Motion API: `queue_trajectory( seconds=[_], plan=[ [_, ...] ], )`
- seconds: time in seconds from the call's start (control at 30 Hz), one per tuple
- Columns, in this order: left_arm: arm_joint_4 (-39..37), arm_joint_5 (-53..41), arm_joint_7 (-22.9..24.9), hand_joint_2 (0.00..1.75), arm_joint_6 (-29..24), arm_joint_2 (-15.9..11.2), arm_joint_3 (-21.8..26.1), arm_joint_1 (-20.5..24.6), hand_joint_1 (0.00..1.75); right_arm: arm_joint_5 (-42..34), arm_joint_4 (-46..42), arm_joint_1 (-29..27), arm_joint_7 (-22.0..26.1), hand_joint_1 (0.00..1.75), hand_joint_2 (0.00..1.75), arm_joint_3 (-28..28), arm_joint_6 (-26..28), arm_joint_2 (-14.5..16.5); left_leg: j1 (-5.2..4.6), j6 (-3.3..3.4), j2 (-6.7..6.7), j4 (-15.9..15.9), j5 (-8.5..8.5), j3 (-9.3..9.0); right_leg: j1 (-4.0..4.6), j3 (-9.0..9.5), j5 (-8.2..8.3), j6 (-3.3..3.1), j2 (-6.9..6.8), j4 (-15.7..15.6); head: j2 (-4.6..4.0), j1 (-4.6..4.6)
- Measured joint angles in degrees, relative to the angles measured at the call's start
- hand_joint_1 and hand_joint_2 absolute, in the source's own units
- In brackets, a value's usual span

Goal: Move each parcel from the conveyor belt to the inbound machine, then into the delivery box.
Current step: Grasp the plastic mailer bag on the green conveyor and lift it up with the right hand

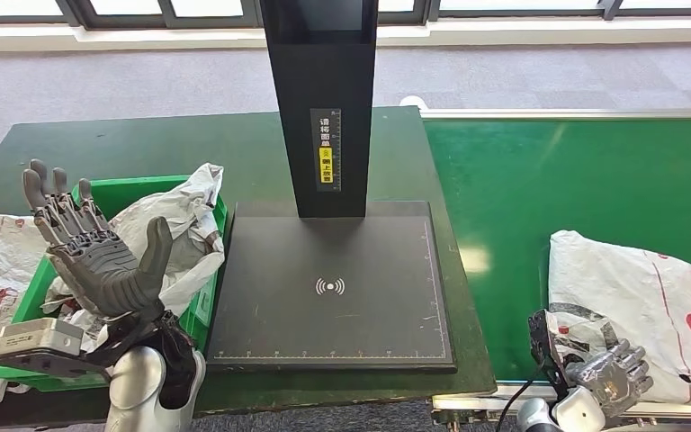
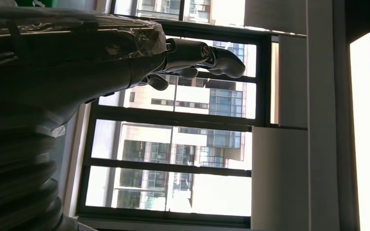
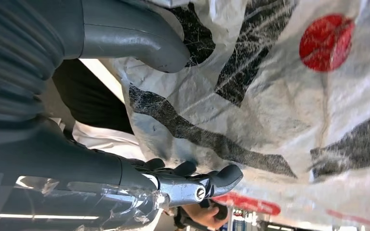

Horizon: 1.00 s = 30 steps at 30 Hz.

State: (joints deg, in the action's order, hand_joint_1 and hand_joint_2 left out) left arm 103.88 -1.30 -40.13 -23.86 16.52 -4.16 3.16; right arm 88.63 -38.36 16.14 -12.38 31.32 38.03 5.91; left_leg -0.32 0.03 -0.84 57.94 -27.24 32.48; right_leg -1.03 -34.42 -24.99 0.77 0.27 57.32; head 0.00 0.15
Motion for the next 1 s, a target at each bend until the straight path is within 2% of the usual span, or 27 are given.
queue_trajectory(
  seconds=[0.07, 0.2, 0.5, 0.67, 0.73, 0.83, 1.0],
  plan=[
    [-0.1, -0.06, 0.0, 1.75, 0.01, 0.0, 0.01, 0.01, 0.0, 0.0, 0.69, 0.17, 0.03, 0.0, 1.75, -0.21, -0.94, -0.08, 0.0, 0.0, 0.0, 0.0, 0.0, 0.0, 0.0, 0.0, 0.0, 0.0, 0.0, 0.0, 0.0, 0.0],
    [-0.2, -0.21, 0.0, 1.75, 0.01, 0.0, 0.01, 0.03, 0.0, 0.02, 1.37, 0.58, 0.09, 1.75, 1.75, -0.42, -1.58, -0.19, 0.0, 0.0, 0.02, 0.0, 0.0, -0.01, 0.0, 0.01, 0.0, 0.0, 0.01, 0.0, 0.0, 0.0],
    [-0.21, -0.41, 0.0, 1.75, -0.02, -0.01, 0.01, 0.02, 0.0, 0.02, 2.12, 1.22, 0.5, 1.75, 1.75, -1.26, -2.7, -0.38, 0.0, 0.0, 0.01, 0.01, 0.0, -0.02, 0.0, 0.03, 0.01, 0.01, 0.01, -0.01, 0.0, 0.0],
    [-0.21, -0.41, 0.0, 1.75, -0.08, -0.02, 0.01, 0.02, 0.0, -0.91, 2.16, 1.55, 4.64, 1.75, 1.75, -1.28, -2.75, -0.4, 0.01, 0.0, 0.03, 0.01, 0.0, -0.03, 0.01, 0.03, 0.01, 0.01, 0.01, 0.0, 0.0, 0.0],
    [-0.21, -0.41, 0.0, 1.75, -0.11, -0.02, 0.01, 0.02, 0.0, -3.27, 2.16, 1.63, 8.5, 1.75, 1.75, -1.28, -3.35, -0.37, 0.01, 0.0, 0.03, 0.0, 0.0, -0.03, 0.01, 0.03, 0.01, 0.01, 0.01, 0.0, 0.0, 0.0],
    [-0.21, -0.41, 0.0, 1.75, -0.14, -0.02, 0.01, 0.02, 0.0, -9.53, 2.16, 1.89, 17.98, 1.75, 1.75, -1.27, -5.61, -0.08, 0.02, 0.0, 0.09, 0.0, 0.0, -0.03, 0.02, 0.01, 0.01, 0.01, 0.07, 0.0, 0.0, 0.0],
    [-0.21, -0.49, 0.0, 1.75, -0.14, -0.01, 0.01, 0.02, 0.0, -17.77, 2.08, 2.24, 30.27, 1.75, 1.75, -1.26, -8.04, 1.36, 0.03, -0.01, 0.14, 0.0, 0.0, -0.04, 0.02, 0.01, 0.02, 0.0, 0.11, 0.01, 0.0, 0.0]
  ],
)
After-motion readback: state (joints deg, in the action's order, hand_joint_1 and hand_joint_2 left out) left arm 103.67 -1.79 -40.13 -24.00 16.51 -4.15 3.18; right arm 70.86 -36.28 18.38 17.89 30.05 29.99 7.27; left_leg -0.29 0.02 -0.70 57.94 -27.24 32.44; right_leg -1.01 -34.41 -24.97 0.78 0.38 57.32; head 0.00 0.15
